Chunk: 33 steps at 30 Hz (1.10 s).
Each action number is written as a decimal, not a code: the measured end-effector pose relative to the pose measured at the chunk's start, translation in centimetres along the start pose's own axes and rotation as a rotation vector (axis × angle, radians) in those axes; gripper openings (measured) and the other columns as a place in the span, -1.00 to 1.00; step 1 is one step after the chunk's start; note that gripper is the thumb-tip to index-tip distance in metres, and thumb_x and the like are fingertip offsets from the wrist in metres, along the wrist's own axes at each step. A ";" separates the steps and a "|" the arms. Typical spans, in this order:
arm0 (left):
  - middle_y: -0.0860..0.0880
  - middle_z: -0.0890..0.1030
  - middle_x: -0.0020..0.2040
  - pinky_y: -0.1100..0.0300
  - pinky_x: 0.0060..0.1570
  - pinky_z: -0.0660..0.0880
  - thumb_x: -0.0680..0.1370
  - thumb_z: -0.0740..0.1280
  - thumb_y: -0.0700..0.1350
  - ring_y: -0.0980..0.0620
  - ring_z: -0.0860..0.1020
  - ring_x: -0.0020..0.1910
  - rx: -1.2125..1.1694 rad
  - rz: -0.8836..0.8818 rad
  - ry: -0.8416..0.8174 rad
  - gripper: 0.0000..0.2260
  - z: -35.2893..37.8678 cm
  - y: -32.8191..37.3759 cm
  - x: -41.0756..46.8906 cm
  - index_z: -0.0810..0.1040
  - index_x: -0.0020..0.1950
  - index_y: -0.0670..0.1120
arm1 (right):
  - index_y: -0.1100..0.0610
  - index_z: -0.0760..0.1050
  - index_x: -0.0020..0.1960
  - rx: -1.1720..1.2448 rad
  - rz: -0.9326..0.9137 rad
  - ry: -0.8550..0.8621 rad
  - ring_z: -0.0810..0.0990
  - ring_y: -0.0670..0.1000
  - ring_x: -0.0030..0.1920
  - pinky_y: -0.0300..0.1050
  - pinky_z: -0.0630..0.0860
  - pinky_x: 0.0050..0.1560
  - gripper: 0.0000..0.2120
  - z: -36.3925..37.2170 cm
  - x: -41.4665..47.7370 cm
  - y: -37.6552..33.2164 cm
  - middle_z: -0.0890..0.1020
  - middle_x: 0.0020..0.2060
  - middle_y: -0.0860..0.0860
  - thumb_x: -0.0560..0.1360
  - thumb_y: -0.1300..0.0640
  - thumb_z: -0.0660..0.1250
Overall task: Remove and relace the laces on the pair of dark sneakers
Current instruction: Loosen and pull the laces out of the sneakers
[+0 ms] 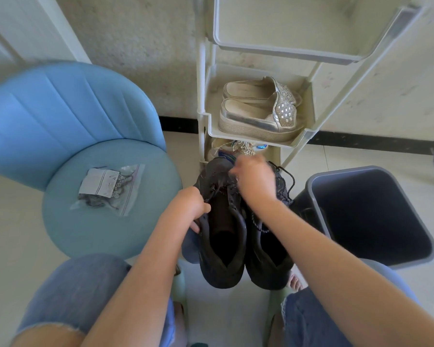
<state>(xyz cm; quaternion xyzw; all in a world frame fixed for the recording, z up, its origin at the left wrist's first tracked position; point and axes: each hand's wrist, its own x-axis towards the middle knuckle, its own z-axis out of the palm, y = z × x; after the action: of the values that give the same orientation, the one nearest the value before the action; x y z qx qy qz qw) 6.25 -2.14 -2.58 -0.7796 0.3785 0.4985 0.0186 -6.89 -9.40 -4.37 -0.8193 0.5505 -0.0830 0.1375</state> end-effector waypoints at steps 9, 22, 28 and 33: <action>-0.33 0.62 0.02 0.17 -0.31 0.49 0.58 0.18 -0.23 -0.09 0.60 -0.46 -0.028 0.004 0.018 -0.92 0.2 0.4 -0.1 0.40 -0.01 -0.24 | -0.01 0.49 0.17 0.032 -0.281 -0.196 0.22 0.11 0.25 -0.04 0.08 0.27 -0.65 -0.2 -0.9 -1.0 0.38 0.20 -0.02 0.39 0.16 0.29; -0.24 0.67 -0.10 0.30 -0.52 0.37 0.60 0.19 -0.21 -0.18 0.63 -0.11 -0.006 -0.064 -0.053 -0.89 0.0 0.5 -0.4 0.37 -0.01 -0.27 | 0.01 0.64 0.04 0.011 -0.180 -0.334 0.26 0.11 0.22 -0.03 0.05 0.29 -0.73 0.7 -1.4 -1.8 0.55 0.08 0.03 0.51 0.03 0.18; -0.33 0.62 0.05 0.20 -0.40 0.42 0.60 0.17 -0.21 -0.25 0.63 -0.03 -0.029 -0.041 -0.054 -0.77 0.0 0.6 -0.4 0.45 0.16 -0.33 | -0.06 0.64 0.10 0.134 -0.009 -0.545 0.19 0.23 0.33 0.10 0.10 0.36 -0.68 1.2 -1.3 -1.6 0.43 0.25 0.10 0.53 -0.20 0.25; -0.36 0.61 0.05 0.15 -0.40 0.44 0.60 0.18 -0.22 -0.14 0.64 -0.35 -0.049 -0.076 -0.042 -0.88 -0.1 0.6 -0.4 0.40 0.03 -0.27 | 0.01 0.68 -0.09 0.193 0.014 -0.487 0.34 0.13 0.24 0.06 0.12 0.29 -0.82 1.2 -0.5 -1.1 0.61 0.07 -0.01 0.50 -0.06 0.36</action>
<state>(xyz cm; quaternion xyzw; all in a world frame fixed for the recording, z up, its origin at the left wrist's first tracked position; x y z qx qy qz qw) 5.81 -2.37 -1.97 -0.7832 0.3358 0.5227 0.0264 -5.80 -8.35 -5.16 -0.7944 0.4962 0.0655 0.3440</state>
